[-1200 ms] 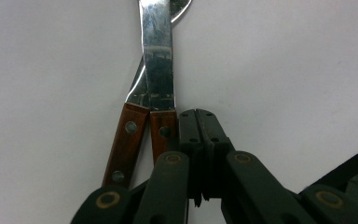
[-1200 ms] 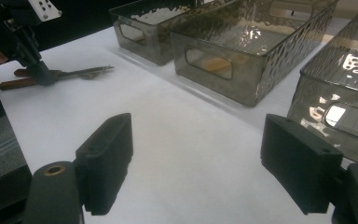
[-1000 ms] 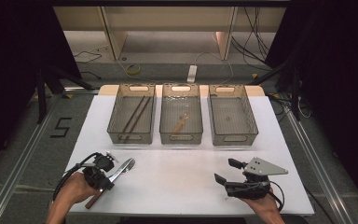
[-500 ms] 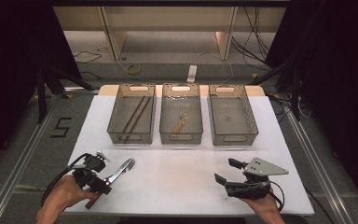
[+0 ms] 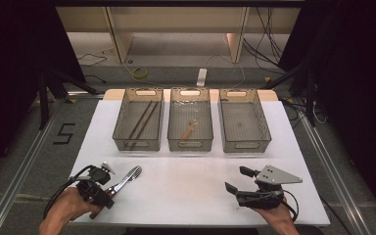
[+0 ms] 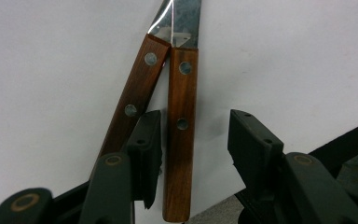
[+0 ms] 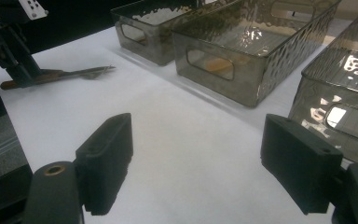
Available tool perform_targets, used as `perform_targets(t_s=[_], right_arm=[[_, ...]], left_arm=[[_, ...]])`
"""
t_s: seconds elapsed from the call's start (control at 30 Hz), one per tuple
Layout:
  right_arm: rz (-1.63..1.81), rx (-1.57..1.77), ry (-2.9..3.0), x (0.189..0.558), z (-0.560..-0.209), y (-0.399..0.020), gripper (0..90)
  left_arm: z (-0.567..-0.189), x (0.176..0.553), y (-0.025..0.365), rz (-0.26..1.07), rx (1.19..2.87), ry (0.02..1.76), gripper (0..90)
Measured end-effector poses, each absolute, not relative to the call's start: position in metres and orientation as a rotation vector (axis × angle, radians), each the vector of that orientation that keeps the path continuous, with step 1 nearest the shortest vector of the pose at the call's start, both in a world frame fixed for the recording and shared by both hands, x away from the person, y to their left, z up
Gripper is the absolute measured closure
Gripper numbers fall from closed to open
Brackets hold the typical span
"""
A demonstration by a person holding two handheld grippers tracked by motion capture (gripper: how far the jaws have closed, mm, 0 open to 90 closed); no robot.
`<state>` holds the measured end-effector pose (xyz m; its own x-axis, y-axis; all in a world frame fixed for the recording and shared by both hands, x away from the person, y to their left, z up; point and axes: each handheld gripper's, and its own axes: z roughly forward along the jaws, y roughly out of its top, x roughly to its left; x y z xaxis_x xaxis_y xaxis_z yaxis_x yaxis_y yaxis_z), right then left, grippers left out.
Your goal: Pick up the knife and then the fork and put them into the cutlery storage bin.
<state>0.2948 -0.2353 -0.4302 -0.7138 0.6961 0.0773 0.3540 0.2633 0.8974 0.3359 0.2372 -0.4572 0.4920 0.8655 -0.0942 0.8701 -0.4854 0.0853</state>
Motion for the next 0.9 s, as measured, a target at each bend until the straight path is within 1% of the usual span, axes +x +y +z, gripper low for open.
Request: perform_targets(t_s=[0.2,0.4,0.67,0.9], right_arm=[[1.433,0.960,2.207,0.2945,-0.4300,-0.2353,25.9],[1.430,0.959,2.208,0.2945,-0.4300,-0.2352,25.9],[1.432,0.958,2.207,0.2947,-0.4301,-0.2351,25.9],[1.433,0.960,2.207,0.2947,-0.4301,-0.2351,25.9]], left_arm=[[-0.4610,0.3364,0.2408,-0.051,2.610,1.531,63.7],[-0.4611,0.3362,0.2407,-0.012,2.631,1.511,71.5],[-0.4614,0.3342,0.2378,0.024,2.661,1.476,74.1],[-0.4603,0.3334,0.2389,0.018,2.652,1.448,75.4]])
